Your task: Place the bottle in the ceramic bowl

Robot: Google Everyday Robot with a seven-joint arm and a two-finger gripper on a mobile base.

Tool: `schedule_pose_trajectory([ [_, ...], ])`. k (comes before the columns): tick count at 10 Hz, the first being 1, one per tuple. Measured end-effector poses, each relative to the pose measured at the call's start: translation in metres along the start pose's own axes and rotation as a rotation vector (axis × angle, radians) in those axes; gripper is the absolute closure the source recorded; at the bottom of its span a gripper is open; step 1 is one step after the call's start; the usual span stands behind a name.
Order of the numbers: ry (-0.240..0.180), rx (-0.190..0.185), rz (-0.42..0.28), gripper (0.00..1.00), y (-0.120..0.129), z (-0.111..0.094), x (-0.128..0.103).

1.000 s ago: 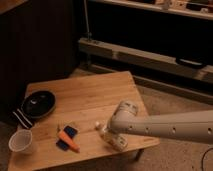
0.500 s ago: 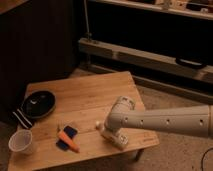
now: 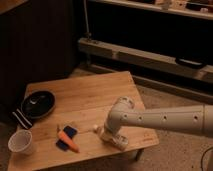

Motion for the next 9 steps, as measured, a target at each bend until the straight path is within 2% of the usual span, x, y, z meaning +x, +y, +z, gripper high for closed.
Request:
schedule_pose_trajectory([
  [1,-0.006,0.0,0.005,0.35,0.0,0.0,-0.001],
  [2,-0.044,0.002,0.026,0.39,-0.002,0.006,-0.004],
  [4,-0.073,-0.001,0.066,0.59,0.001,0.009,-0.003],
  [5,-0.065,-0.007,0.089,0.71,0.01,0.001,0.005],
  [7,-0.014,-0.023,0.117,0.92,0.032,-0.025,0.024],
  [8,0.032,-0.032,0.121,1.0,0.046,-0.047,0.048],
  [9,0.063,-0.03,0.12,1.0,0.054,-0.056,0.068],
])
